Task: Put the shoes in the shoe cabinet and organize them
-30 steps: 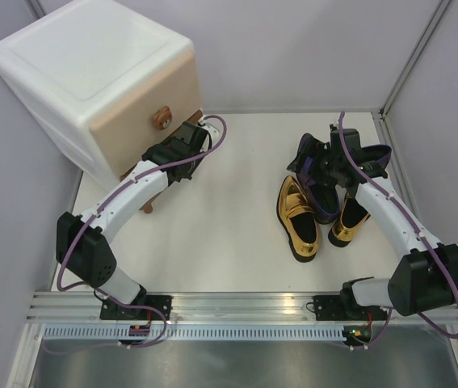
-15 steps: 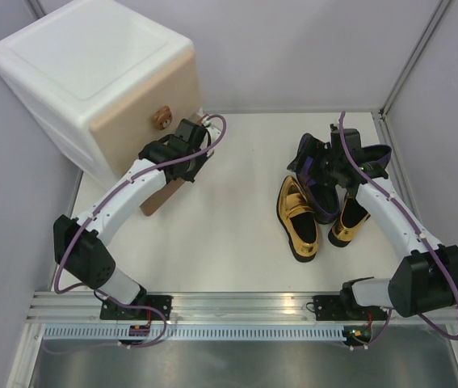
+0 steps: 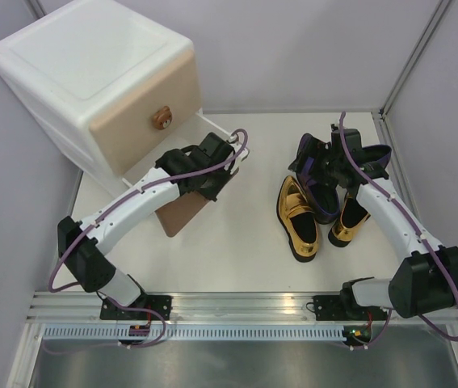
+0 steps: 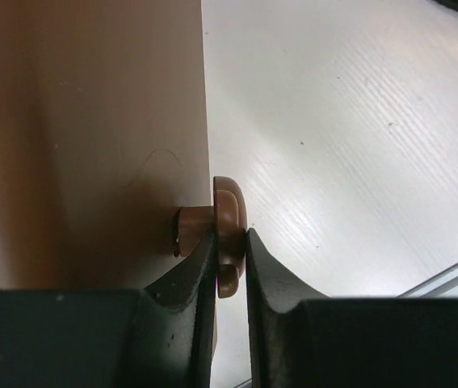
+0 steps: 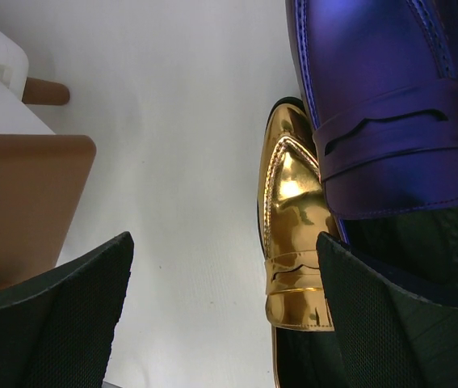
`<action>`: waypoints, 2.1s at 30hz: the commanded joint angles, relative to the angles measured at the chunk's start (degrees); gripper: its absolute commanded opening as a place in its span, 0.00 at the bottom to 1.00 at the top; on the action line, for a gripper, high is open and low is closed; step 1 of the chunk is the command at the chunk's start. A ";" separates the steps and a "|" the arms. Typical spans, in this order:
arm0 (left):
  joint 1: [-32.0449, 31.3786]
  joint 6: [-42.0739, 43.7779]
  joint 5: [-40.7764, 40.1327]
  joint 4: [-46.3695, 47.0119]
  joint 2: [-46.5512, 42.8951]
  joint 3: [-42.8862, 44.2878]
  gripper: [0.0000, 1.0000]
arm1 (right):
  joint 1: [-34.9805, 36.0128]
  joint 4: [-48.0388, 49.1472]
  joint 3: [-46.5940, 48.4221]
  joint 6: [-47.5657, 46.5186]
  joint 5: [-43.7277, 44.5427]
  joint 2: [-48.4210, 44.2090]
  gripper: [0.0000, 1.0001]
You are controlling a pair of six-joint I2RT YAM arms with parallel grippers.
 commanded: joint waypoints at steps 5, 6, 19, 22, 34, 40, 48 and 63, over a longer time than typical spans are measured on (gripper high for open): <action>-1.91 -6.06 2.23 -0.87 -0.62 8.86 0.40 | -0.52 -0.36 1.29 -0.93 1.57 -2.25 0.98; -2.09 -6.24 2.58 -1.05 -0.53 9.65 0.48 | -0.52 -0.45 1.38 -0.93 1.57 -2.25 0.98; -0.43 -5.80 -1.20 -10.27 1.31 24.07 0.77 | -0.69 -1.06 1.91 -1.37 1.48 -2.51 0.98; 2.83 -5.28 0.11 -12.03 1.14 22.84 0.77 | -0.69 -1.06 1.64 -1.45 1.48 -2.60 0.98; 5.38 -5.18 8.64 -12.74 2.02 18.36 0.66 | -0.70 -0.89 1.03 -1.54 1.84 -3.56 0.98; 5.21 -6.68 13.74 -12.74 3.25 18.88 0.50 | -0.87 -0.80 0.59 -1.90 2.45 -4.09 0.98; 4.42 -8.35 16.29 -12.74 4.92 20.38 0.41 | -1.22 -0.71 0.50 -2.16 3.33 -5.06 0.98; 3.45 -8.44 14.18 -12.74 6.15 20.73 0.25 | -1.49 -0.98 0.06 -2.51 3.68 -6.02 0.98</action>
